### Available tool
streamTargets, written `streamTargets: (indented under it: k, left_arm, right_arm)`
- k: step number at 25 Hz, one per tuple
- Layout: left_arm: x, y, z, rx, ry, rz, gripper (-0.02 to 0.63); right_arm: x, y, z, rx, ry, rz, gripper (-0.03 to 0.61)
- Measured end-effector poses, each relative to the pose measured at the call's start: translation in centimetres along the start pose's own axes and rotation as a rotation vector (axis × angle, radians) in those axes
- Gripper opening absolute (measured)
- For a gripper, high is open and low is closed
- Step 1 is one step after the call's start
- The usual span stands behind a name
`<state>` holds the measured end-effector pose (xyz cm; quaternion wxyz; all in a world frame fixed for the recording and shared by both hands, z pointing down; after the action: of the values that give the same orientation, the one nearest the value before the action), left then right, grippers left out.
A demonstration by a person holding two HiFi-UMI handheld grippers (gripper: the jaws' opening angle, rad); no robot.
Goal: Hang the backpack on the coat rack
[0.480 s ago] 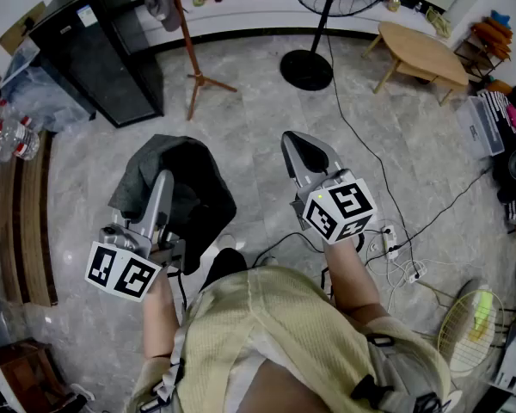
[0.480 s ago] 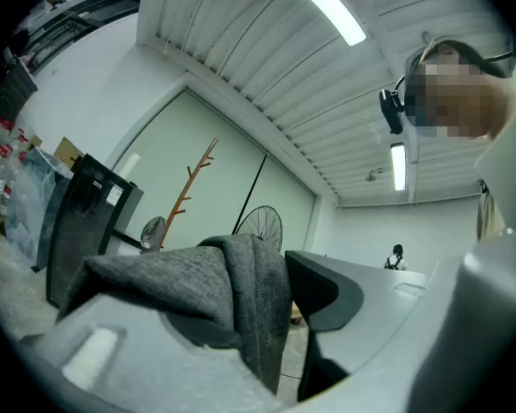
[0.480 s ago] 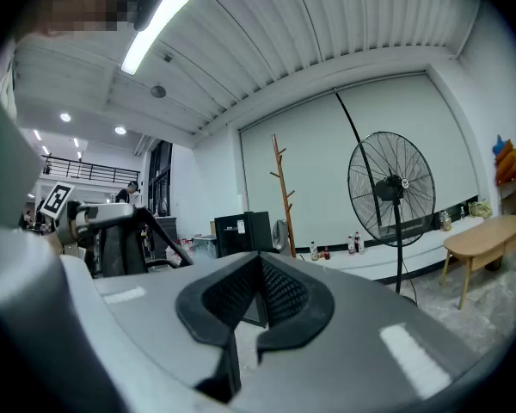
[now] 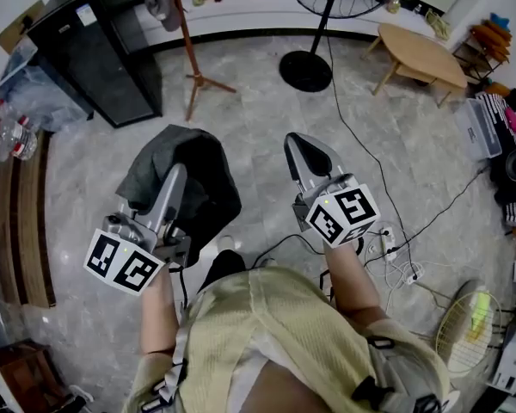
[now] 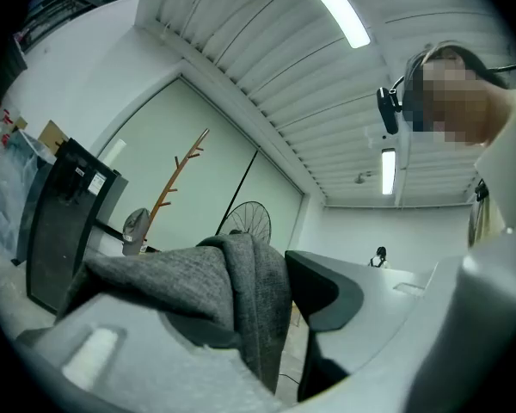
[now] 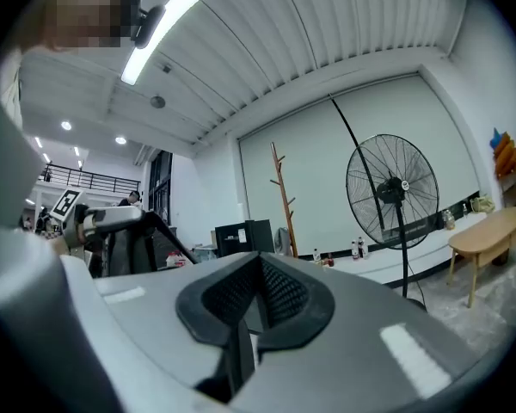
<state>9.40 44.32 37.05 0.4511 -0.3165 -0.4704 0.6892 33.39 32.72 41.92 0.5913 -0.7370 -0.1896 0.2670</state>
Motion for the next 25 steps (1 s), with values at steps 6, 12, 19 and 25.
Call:
streamTargets:
  k: [6,12,19,25]
  left_arm:
    - [-1.1,0.5,0.9,0.011,-0.088,0.044,0.173]
    - [-1.8,1.2,3.1,0.049,-0.165,0.08,0.173]
    - [-3.0,2.0,6.2,0.072,-0.257,0.107,0.173]
    - [-4.1,3.4,9.2,0.11,-0.358,0.148,0.172]
  right_arm:
    - [-2.3,-0.6,1.6,0.053,0.064,0.034,0.005]
    - [-5.4,-1.4,3.9,0.159,0.127,0.102,0.038]
    - [-9.5,-1.4,5.9,0.204,0.17,0.129,0.057]
    - [-13.2,-0.8,6.8,0.238,0.169,0.148,0.075]
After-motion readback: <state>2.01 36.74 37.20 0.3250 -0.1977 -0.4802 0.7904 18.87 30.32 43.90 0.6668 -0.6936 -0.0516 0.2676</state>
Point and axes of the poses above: the fingertips, and each gripper's own axes: x backward along the fingers, z to its left, y out of its top, the point moved 6 cm from there along x, backward along the fingers, and after that the axes turned 10 degrees about z, right-handed, at the moved point
